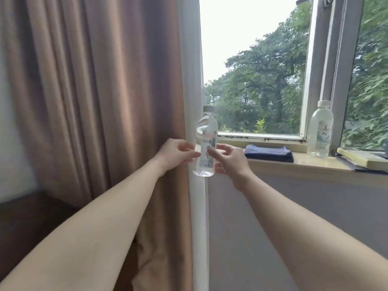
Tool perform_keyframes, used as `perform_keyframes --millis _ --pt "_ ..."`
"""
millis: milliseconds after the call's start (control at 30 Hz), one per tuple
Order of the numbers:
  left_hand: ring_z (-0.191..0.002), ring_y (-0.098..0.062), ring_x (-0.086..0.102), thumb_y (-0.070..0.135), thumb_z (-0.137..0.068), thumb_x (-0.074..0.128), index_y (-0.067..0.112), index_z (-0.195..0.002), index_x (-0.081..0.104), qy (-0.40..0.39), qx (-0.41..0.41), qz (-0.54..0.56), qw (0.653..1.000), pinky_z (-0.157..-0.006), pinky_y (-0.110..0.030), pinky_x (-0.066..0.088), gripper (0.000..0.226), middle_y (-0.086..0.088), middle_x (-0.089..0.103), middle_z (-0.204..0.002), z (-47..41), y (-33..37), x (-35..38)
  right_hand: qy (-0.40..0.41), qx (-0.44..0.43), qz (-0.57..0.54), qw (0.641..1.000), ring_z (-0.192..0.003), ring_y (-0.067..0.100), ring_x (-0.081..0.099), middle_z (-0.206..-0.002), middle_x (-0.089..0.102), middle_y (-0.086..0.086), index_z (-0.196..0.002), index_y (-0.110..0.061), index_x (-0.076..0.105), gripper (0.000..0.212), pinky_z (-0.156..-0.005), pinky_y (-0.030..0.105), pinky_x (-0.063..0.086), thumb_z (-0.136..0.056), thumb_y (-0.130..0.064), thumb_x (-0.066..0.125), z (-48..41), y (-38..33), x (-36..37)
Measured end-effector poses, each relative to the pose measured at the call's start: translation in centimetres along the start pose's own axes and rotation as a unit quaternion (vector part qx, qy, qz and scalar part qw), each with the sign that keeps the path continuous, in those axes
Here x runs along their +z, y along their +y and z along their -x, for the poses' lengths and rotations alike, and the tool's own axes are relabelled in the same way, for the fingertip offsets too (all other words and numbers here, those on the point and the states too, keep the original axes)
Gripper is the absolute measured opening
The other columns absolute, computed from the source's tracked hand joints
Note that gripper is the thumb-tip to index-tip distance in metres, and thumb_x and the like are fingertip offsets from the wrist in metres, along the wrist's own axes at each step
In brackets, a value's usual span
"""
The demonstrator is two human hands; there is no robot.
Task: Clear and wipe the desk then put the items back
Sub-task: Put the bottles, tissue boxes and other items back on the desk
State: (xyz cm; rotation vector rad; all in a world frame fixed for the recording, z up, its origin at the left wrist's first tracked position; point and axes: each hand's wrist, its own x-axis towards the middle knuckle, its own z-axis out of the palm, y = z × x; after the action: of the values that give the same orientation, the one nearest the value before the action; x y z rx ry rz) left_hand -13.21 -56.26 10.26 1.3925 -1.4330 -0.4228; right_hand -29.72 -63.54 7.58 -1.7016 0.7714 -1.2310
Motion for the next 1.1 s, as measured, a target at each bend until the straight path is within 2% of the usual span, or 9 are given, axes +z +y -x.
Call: perform_keyframes --millis 67,100,267,400,567,667,767,867,1100 --pt "-0.082 -0.016 0.07 0.017 -0.081 0.078 0.01 -0.099 0.07 0.012 -0.011 -0.012 1.0 -0.081 -0.027 0.058 0.021 -0.008 0.071 -0.094 0.9 -0.6 -1.6 -0.031 0.007 -0.029 0.999 -0.067 0.014 0.065 -0.089 0.068 0.003 -0.115 -0.014 0.063 0.037 -0.066 0.032 0.058 -0.083 -0.027 0.075 0.2 0.1 1.6" --pt "-0.081 -0.015 0.07 0.018 -0.081 0.078 0.009 -0.102 0.07 0.017 -0.015 -0.021 1.0 -0.078 -0.025 0.058 0.024 -0.008 0.072 -0.093 1.3 -0.9 -2.4 -0.038 0.008 -0.034 0.999 -0.066 0.013 0.064 -0.087 0.067 0.002 -0.113 -0.018 0.062 0.033 -0.066 0.031 0.058 -0.084 -0.024 0.074 0.3 0.1 2.3" --pt "-0.088 -0.017 0.072 0.021 -0.08 0.079 0.011 -0.11 0.066 0.041 -0.042 -0.033 0.998 -0.075 -0.021 0.056 0.035 -0.01 0.073 -0.096 3.7 -2.2 -6.1 -0.066 0.001 -0.041 0.997 -0.086 0.026 0.072 -0.098 0.073 0.01 -0.114 -0.017 0.069 0.044 -0.078 0.047 0.059 -0.075 -0.034 0.08 0.9 0.3 7.0" --pt "-0.09 -0.017 0.072 0.021 -0.079 0.08 0.012 -0.11 0.065 0.067 -0.058 -0.044 0.995 -0.077 -0.021 0.057 0.035 -0.01 0.072 -0.095 5.9 -3.3 -8.8 -0.094 0.008 -0.063 0.994 -0.082 0.028 0.073 -0.095 0.073 0.016 -0.112 -0.012 0.07 0.036 -0.074 0.046 0.06 -0.079 -0.025 0.079 1.5 0.3 10.6" --pt "-0.088 -0.016 0.07 0.014 -0.082 0.077 0.007 -0.114 0.063 0.107 -0.088 -0.05 0.989 -0.075 -0.018 0.057 0.035 -0.017 0.071 -0.098 8.9 -4.9 -12.5 -0.131 -0.014 -0.042 0.99 -0.085 0.017 0.073 -0.09 0.075 -0.004 -0.098 -0.033 0.074 0.037 -0.08 0.043 0.059 -0.066 -0.049 0.078 2.2 0.8 15.8" --pt "-0.086 -0.015 0.071 0.015 -0.082 0.077 0.005 -0.116 0.064 0.133 -0.108 -0.066 0.983 -0.075 -0.019 0.057 0.038 -0.017 0.072 -0.098 10.9 -6.2 -15.0 -0.172 -0.029 -0.043 0.984 -0.092 0.014 0.071 -0.094 0.075 -0.011 -0.102 -0.036 0.074 0.034 -0.085 0.041 0.057 -0.071 -0.048 0.074 3.0 0.8 19.1" --pt "-0.087 -0.015 0.072 0.018 -0.081 0.078 0.006 -0.119 0.065 0.159 -0.129 -0.084 0.975 -0.076 -0.02 0.057 0.041 -0.014 0.073 -0.097 13.2 -7.5 -17.6 -0.203 -0.031 -0.052 0.977 -0.086 0.012 0.072 -0.086 0.075 -0.009 -0.094 -0.041 0.072 0.02 -0.084 0.041 0.058 -0.074 -0.043 0.075 4.1 0.7 22.4" --pt "-0.084 -0.011 0.071 0.017 -0.081 0.077 0.007 -0.118 0.066 0.186 -0.142 -0.099 0.967 -0.075 -0.018 0.057 0.039 -0.012 0.073 -0.096 15.4 -8.6 -19.9 -0.23 -0.03 -0.063 0.971 -0.084 0.012 0.072 -0.086 0.075 -0.007 -0.088 -0.045 0.07 0.016 -0.083 0.042 0.058 -0.074 -0.041 0.077 5.3 0.8 26.1" --pt "-0.092 -0.014 0.069 0.016 -0.083 0.076 0.013 -0.115 0.067 0.248 -0.189 -0.121 0.942 -0.077 -0.021 0.056 0.033 -0.011 0.072 -0.098 21.8 -11.5 -25.1 -0.311 -0.025 -0.076 0.947 -0.09 0.014 0.071 -0.09 0.075 -0.004 -0.116 -0.03 0.068 0.036 -0.086 0.044 0.057 -0.081 -0.031 0.075 8.8 0.9 34.3"
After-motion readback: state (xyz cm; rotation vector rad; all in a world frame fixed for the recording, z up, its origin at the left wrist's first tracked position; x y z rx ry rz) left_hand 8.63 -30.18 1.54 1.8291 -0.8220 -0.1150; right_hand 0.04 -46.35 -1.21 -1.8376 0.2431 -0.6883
